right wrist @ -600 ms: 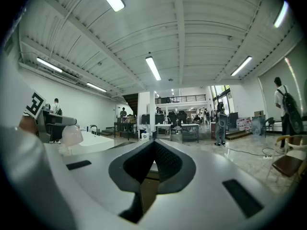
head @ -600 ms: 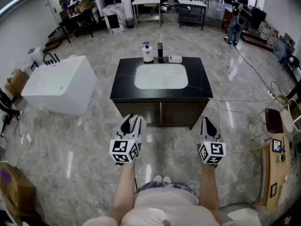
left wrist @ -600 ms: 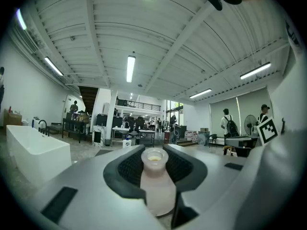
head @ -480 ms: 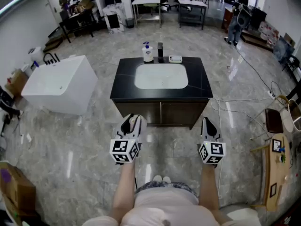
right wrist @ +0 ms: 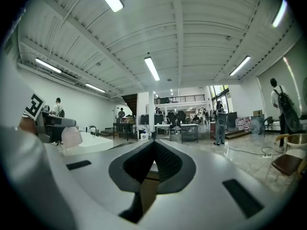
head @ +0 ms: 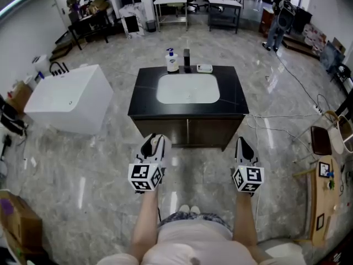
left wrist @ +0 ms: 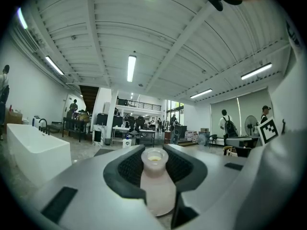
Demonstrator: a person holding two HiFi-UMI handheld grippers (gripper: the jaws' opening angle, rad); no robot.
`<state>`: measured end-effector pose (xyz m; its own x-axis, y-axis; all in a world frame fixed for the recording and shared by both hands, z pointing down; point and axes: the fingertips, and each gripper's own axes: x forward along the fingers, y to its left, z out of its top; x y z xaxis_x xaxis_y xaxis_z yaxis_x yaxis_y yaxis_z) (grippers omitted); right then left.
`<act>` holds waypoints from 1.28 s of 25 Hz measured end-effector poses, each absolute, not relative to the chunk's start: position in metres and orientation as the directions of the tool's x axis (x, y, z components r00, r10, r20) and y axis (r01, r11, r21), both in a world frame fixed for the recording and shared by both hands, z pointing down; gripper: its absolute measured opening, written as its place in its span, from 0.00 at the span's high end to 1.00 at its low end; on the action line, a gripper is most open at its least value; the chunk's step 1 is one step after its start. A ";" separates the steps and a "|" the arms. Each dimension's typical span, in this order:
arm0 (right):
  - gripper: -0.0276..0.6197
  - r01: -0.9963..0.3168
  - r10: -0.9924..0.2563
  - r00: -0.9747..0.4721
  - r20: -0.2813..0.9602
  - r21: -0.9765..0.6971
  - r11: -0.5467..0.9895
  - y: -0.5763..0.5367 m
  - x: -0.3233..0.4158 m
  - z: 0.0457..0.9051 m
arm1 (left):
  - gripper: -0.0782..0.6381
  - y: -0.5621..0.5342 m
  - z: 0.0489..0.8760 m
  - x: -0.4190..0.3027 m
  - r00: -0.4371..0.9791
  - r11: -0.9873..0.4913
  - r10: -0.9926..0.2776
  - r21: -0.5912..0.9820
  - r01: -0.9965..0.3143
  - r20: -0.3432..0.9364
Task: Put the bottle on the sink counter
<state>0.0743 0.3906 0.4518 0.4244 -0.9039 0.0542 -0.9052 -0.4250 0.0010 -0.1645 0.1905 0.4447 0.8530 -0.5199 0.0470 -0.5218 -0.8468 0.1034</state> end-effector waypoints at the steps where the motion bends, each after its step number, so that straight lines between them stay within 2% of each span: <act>1: 0.94 -0.903 -0.902 0.428 0.052 0.001 -0.429 0.391 0.075 0.452 | 0.70 0.190 0.445 -0.164 0.854 -0.847 -0.519 0.104 -0.521 0.048; 23: 0.94 -0.886 -0.886 0.463 0.021 -0.033 -0.463 0.367 0.066 0.456 | 0.70 0.152 0.455 -0.172 0.865 -0.858 -0.500 0.110 -0.502 0.042; 32: 0.94 -0.875 -0.876 0.483 0.021 -0.038 -0.483 0.350 0.085 0.462 | 0.70 0.128 0.463 -0.151 0.872 -0.864 -0.487 0.117 -0.489 0.050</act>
<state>0.0853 0.3498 0.4617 0.4825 -0.8756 0.0209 -0.8748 -0.4830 -0.0381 -0.1507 0.1277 0.4632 0.8720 -0.4870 0.0497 -0.4893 -0.8642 0.1172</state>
